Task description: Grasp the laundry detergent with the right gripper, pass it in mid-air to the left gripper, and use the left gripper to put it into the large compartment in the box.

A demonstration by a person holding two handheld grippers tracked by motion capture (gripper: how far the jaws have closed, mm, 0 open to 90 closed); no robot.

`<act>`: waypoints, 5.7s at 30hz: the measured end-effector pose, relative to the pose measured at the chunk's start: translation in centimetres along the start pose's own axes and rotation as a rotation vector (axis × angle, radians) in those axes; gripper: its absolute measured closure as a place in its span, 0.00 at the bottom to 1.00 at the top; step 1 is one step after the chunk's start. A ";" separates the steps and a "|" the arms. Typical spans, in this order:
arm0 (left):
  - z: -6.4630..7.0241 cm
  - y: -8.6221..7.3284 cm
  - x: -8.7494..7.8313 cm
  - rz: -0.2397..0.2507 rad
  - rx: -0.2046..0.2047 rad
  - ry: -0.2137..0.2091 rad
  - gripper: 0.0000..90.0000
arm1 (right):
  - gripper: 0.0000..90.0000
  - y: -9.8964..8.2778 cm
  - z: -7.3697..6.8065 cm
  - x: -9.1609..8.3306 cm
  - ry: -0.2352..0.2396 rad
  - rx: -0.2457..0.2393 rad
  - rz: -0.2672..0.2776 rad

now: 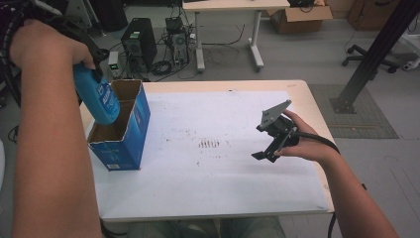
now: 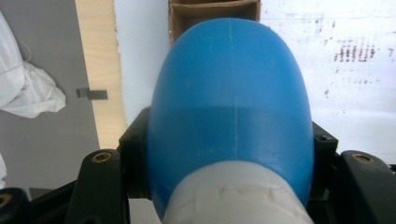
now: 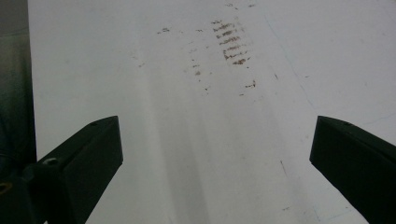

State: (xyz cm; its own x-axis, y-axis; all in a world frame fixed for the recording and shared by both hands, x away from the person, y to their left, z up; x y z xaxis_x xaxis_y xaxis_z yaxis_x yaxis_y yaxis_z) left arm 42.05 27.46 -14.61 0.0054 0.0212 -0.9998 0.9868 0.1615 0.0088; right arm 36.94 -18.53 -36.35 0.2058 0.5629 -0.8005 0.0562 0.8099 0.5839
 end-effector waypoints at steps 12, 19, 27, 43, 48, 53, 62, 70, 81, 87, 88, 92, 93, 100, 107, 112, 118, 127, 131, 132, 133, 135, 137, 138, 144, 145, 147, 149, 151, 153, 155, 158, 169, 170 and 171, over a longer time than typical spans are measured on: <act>-0.5 0.5 3.8 -0.010 -0.005 -0.013 0.43 | 0.03 0.1 -0.1 0.1 -0.002 -0.004 0.004; -0.9 0.6 7.2 -0.038 -0.008 -0.022 0.43 | 0.03 0.1 -0.2 0.6 0.008 -0.004 0.005; -1.0 0.7 9.8 -0.051 -0.016 -0.022 0.43 | 0.03 0.2 -0.2 0.7 0.015 -0.009 0.009; -0.2 1.1 13.9 -0.077 0.003 -0.016 0.42 | 0.03 -0.3 -0.3 1.1 0.022 0.001 0.011; 0.0 1.2 15.0 -0.083 0.006 -0.023 0.42 | 0.03 -0.5 -0.3 1.1 0.023 0.008 0.011; 0.1 1.2 15.9 -0.084 0.009 -0.027 0.42 | 0.03 -0.6 -0.3 1.4 0.026 0.007 0.007; -0.1 1.2 17.2 -0.073 0.013 -0.017 0.42 | 0.03 -0.7 -0.3 1.7 0.034 0.008 0.005; -0.1 1.2 18.3 -0.086 0.015 -0.023 0.42 | 0.03 -0.7 -0.4 1.7 0.035 0.011 0.003; -0.2 1.1 18.7 -0.074 0.014 -0.023 0.42 | 0.03 -0.9 -0.4 1.6 0.035 0.015 -0.003; -0.1 1.1 18.7 -0.064 0.014 -0.021 0.42 | 0.03 -0.9 -0.4 1.7 0.035 0.014 -0.003; -0.1 1.1 18.7 -0.065 0.014 -0.021 0.42 | 0.03 -0.9 -0.4 1.7 0.035 0.013 -0.003; -0.1 1.1 18.8 -0.058 0.010 -0.026 0.42 | 0.03 -1.0 -0.5 1.8 0.038 0.013 -0.003; -0.2 1.1 18.7 -0.060 0.011 -0.025 0.42 | 0.03 -1.0 -0.5 1.8 0.038 0.013 -0.003; 0.1 1.0 18.7 -0.053 0.017 -0.025 0.40 | 0.03 -1.0 -0.6 1.8 0.040 0.012 -0.005; 0.2 0.9 18.2 -0.053 0.019 -0.032 0.38 | 0.03 -1.1 -0.7 1.7 0.039 0.011 -0.004; 0.4 0.8 17.6 -0.043 0.023 -0.027 0.37 | 0.03 -1.1 -0.9 1.7 0.039 0.010 -0.004; 0.5 0.6 16.6 -0.028 0.024 -0.012 0.34 | 0.03 -0.9 -1.0 1.5 0.038 0.005 -0.001; 0.5 0.3 14.6 0.004 0.019 0.004 0.26 | 0.03 -0.6 -1.2 1.1 0.034 -0.004 0.007; 0.5 0.1 13.7 0.009 0.013 0.005 0.19 | 0.03 -0.5 -1.2 1.0 0.032 -0.008 0.008; 0.5 0.0 13.4 0.011 0.017 -0.006 0.18 | 0.03 -0.5 -1.2 0.9 0.031 -0.010 0.008; 0.6 -0.1 13.2 0.015 0.020 -0.012 0.17 | 0.03 -0.4 -1.2 0.8 0.030 -0.011 0.012; 0.7 -0.2 12.8 0.019 0.033 -0.021 0.15 | 0.03 -0.3 -1.2 0.7 0.027 -0.010 0.015; 0.9 -0.3 12.3 0.025 0.041 -0.028 0.12 | 0.03 -0.2 -1.1 0.5 0.025 -0.010 0.016; 1.0 -0.4 12.1 0.027 0.039 -0.031 0.10 | 0.03 -0.1 -1.1 0.5 0.024 -0.014 0.016; 1.4 -0.5 11.1 0.034 0.055 -0.022 0.05 | 0.03 -0.1 -1.1 0.2 0.020 -0.012 0.014; 1.5 -0.5 10.9 0.034 0.057 -0.023 0.04 | 0.03 -0.1 -1.1 0.1 0.020 -0.011 0.014; 1.8 -0.6 10.6 0.031 0.064 -0.022 0.01 | 0.03 -0.2 -1.1 -0.1 0.017 -0.010 0.012; 2.2 -0.6 10.0 0.042 0.074 -0.023 0.00 | 0.03 -0.2 -1.0 -0.3 0.014 -0.006 0.011; 2.7 -0.6 9.4 0.054 0.104 -0.023 0.00 | 0.03 -0.3 -0.9 -0.6 0.010 -0.005 0.008; 3.4 -0.7 8.5 0.069 0.139 -0.021 0.00 | 0.03 -0.2 -0.7 -0.9 0.006 -0.002 0.008; 4.0 -0.7 7.7 0.084 0.171 -0.027 0.00 | 0.03 -0.2 -0.5 -1.3 0.003 0.000 0.006; 5.5 -0.9 6.1 0.125 0.253 -0.024 0.00 | 0.03 0.0 -0.2 -1.8 -0.007 0.002 0.000; 11.8 -3.3 4.5 0.134 0.588 -0.069 0.00 | 0.03 1.2 0.1 -3.2 -0.024 -0.024 -0.024; 12.4 -3.6 4.6 0.124 0.624 -0.081 0.00 | 0.03 1.2 0.1 -3.4 -0.024 -0.024 -0.028; 12.7 -3.8 4.7 0.117 0.641 -0.091 0.00 | 0.03 1.3 0.1 -3.5 -0.024 -0.029 -0.029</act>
State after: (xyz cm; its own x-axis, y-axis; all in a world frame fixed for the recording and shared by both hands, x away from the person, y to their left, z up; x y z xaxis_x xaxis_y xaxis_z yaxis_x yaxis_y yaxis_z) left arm 40.37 14.44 -19.57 0.1046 -0.0848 -0.9909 0.8793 -0.4576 0.1320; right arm 36.44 -19.46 -32.75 0.2283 0.5350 -0.8134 0.0340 0.8306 0.5559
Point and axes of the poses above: each handheld gripper's, and its own axes: x roughly forward along the jaws, y roughly out of its top, z roughly to its right, the point moved 3 cm from there along x, roughly forward along the jaws, and after that the axes turned 7 degrees about -x, right-handed, at the moved point
